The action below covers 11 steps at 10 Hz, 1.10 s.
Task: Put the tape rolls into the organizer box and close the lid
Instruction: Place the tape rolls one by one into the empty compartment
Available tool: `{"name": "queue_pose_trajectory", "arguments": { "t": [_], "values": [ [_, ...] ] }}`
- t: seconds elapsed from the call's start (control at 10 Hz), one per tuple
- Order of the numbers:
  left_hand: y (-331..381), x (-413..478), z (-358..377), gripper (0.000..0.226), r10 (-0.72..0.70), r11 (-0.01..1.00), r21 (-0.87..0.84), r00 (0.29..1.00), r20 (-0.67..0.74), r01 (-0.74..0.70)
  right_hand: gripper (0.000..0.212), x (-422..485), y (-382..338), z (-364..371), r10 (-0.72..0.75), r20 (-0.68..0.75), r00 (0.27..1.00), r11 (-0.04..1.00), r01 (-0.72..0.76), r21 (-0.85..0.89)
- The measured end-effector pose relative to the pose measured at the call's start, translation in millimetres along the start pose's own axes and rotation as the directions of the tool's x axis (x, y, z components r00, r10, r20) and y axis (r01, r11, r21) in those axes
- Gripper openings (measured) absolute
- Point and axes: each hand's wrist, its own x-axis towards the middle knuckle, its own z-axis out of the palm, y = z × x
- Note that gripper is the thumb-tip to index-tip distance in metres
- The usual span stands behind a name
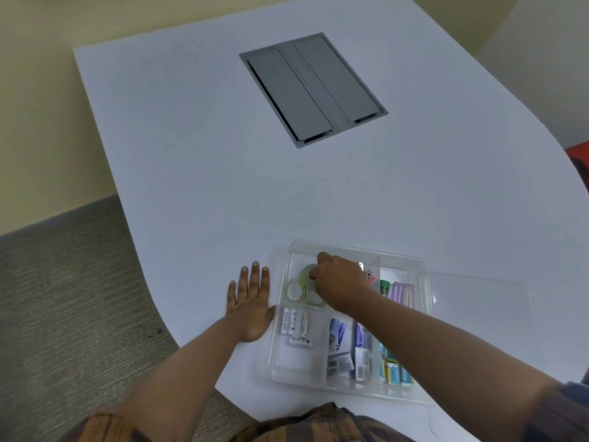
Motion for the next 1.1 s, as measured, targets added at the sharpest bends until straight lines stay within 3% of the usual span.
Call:
{"name": "queue_pose_trajectory", "arguments": {
  "t": [1.1],
  "values": [
    [3, -1, -5, 0.08, -0.001, 1.0, 0.016, 0.999, 0.032, 0.001, 0.019, 21, -15, -7, -0.081, -0.061, 0.995, 0.985, 0.071, -0.156]
  ]
}}
